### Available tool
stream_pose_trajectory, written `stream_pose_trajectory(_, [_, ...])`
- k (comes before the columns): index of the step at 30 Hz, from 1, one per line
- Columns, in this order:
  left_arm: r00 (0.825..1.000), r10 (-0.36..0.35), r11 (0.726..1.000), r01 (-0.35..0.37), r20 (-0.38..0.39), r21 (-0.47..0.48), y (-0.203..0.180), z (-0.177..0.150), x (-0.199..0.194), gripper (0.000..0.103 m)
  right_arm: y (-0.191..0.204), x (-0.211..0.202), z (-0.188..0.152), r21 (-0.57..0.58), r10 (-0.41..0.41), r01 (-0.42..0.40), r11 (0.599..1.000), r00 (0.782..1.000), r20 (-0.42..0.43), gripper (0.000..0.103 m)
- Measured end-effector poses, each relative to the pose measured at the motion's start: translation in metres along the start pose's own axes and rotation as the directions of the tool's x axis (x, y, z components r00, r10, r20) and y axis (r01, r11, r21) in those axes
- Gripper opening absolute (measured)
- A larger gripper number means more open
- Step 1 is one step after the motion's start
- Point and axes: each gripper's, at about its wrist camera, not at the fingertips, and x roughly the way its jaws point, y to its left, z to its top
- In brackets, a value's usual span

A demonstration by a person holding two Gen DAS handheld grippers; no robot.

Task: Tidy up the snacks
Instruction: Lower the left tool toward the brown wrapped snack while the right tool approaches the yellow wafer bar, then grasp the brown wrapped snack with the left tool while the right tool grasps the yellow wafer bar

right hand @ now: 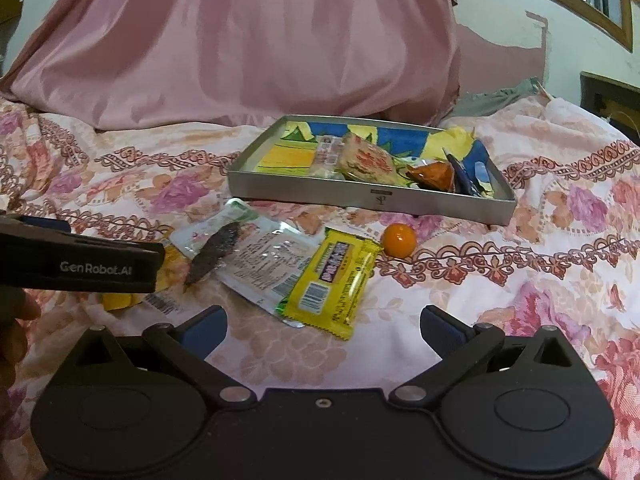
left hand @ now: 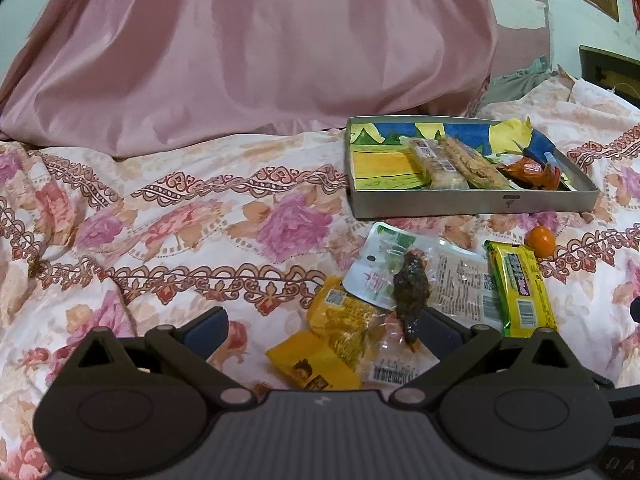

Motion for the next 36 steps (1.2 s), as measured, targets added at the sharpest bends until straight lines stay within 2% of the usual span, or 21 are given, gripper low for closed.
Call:
stream_pose_trajectory(20, [0.999, -0.032, 0.999, 0.032, -0.003, -0.015, -0.009, 0.015, 0.027, 0.103, -0.024, 0.028, 0.003, 0.051, -0.049, 0.052, 0.997, 0.997, -0.055, 0.102])
stream_pose_trajectory(36, [0.999, -0.03, 0.999, 0.03, -0.011, -0.017, -0.005, 0.011, 0.041, 0.103, -0.024, 0.057, 0.004, 0.024, -0.036, 0.037, 0.999, 0.998, -0.047, 0.102])
